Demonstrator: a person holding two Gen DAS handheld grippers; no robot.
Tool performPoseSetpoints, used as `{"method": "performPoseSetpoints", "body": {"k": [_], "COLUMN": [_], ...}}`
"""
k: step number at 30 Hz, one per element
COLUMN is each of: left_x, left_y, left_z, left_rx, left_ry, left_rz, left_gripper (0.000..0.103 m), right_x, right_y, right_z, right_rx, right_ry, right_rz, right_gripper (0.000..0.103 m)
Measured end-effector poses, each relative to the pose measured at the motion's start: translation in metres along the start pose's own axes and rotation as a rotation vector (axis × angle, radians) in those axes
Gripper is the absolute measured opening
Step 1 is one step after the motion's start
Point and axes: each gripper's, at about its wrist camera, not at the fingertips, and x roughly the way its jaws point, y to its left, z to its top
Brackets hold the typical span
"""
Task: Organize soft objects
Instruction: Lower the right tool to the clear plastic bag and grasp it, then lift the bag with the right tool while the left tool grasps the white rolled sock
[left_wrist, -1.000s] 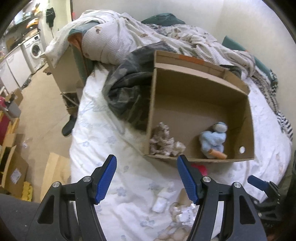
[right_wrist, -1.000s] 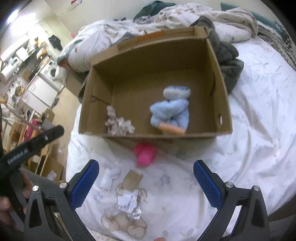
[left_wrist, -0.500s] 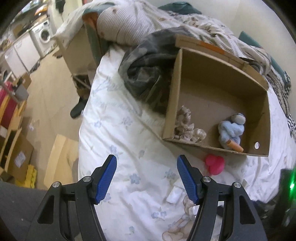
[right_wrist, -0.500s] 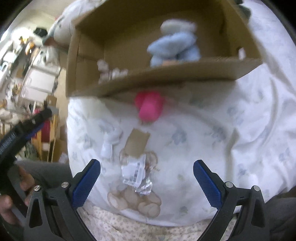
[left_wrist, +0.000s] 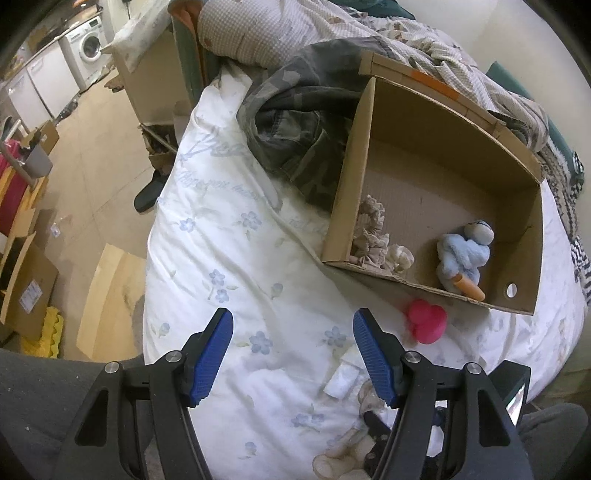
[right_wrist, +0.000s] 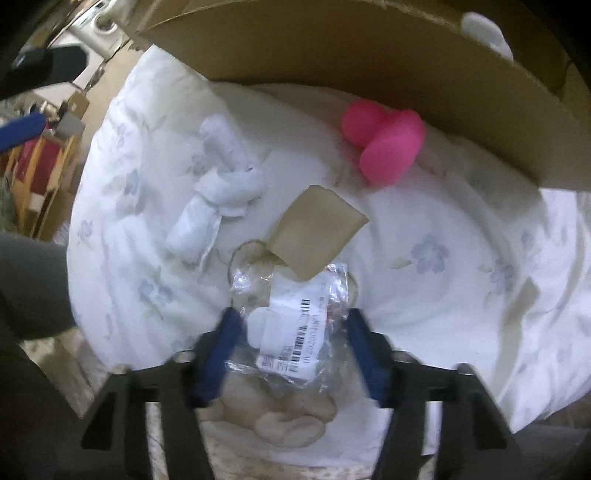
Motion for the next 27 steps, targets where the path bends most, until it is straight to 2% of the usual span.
{"method": "performPoseSetpoints", "body": {"k": [1, 4, 13, 18, 23, 27], "left_x": [0.000, -0.002, -0.003, -0.003, -0.002, 0.003], "left_y": [-0.001, -0.001, 0.002, 0.003, 0.002, 0.003], "left_z": [0.000, 0.000, 0.001, 0.001, 0.001, 0.000], "left_rx": [0.001, 0.006, -0.011, -0.012, -0.013, -0.012], "left_ry": [0.000, -0.005, -0.006, -0.005, -0.009, 0.001], "left_rz": [-0.001, -0.004, -0.014, -0.015, 0.004, 0.001], "left_gripper": [0.065, 0.065, 0.065, 0.065, 0.065, 0.065], "right_x": [-0.001, -0.006, -0.044, -0.081, -0.116, -0.140], "right_y": [0.000, 0.002, -0.006, -0.022, -0.040, -0.058], "right_z": [-0.001, -0.005, -0.014, -0.010, -0.006, 0.000], "right_rx": [-0.003, -0.022, -0.011, -0.030, -0.048, -0.032], "right_ry": [-0.004, -0.008, 0.018, 0.010, -0.049, -0.167], "right_rz": [0.002, 0.018, 0.195, 0.240, 0.254, 0.259], "right_gripper": [0.045, 0.040, 0.039, 0.039, 0.039, 0.039]}}
